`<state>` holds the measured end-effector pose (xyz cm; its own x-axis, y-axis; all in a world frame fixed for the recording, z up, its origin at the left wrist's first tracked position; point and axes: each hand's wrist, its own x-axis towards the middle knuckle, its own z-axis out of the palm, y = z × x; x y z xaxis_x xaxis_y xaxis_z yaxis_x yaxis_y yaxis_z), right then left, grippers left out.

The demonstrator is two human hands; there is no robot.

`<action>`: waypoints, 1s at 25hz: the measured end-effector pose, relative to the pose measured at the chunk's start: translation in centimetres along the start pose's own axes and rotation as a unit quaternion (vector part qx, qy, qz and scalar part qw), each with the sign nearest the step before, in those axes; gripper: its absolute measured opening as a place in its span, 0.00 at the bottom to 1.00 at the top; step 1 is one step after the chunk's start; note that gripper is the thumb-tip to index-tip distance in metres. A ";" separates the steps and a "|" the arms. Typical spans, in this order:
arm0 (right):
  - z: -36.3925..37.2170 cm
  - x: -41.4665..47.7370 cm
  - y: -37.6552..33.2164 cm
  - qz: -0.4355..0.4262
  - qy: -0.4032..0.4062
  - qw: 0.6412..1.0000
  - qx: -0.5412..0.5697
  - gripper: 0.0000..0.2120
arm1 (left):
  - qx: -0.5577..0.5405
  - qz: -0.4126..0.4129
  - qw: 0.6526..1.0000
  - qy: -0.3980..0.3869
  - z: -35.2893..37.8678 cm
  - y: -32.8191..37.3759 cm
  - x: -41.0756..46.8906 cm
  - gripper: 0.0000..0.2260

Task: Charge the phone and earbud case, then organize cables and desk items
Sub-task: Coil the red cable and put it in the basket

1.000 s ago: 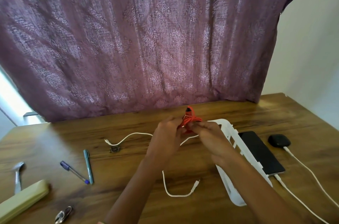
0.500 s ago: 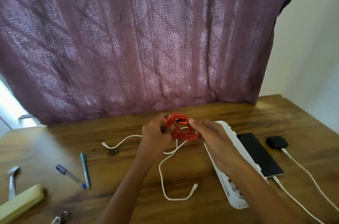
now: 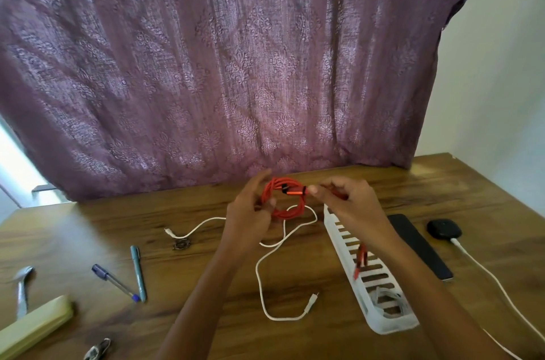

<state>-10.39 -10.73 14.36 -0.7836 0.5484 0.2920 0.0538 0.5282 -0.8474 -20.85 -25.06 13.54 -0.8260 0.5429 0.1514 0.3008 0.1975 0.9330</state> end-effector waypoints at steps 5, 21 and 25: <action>1.0 -0.3 1.2 -0.092 0.147 0.969 -0.176 0.08 | -0.209 -0.105 0.967 -0.098 -0.1 0.6 -1.4 0.11; 4.0 -1.5 0.1 0.059 0.070 0.996 0.003 0.07 | -0.367 -0.085 0.926 -0.031 2.1 -0.1 -2.7 0.16; 3.9 -1.5 -0.7 0.029 0.078 0.996 -0.044 0.10 | -0.328 -0.129 0.934 -0.056 2.9 -0.6 -2.6 0.15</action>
<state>-11.70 -14.43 12.76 -0.6719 0.6705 0.3145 0.1563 0.5435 -0.8247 -17.53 -24.25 11.62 -0.7644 0.6359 -0.1065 -0.2883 -0.1894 0.9386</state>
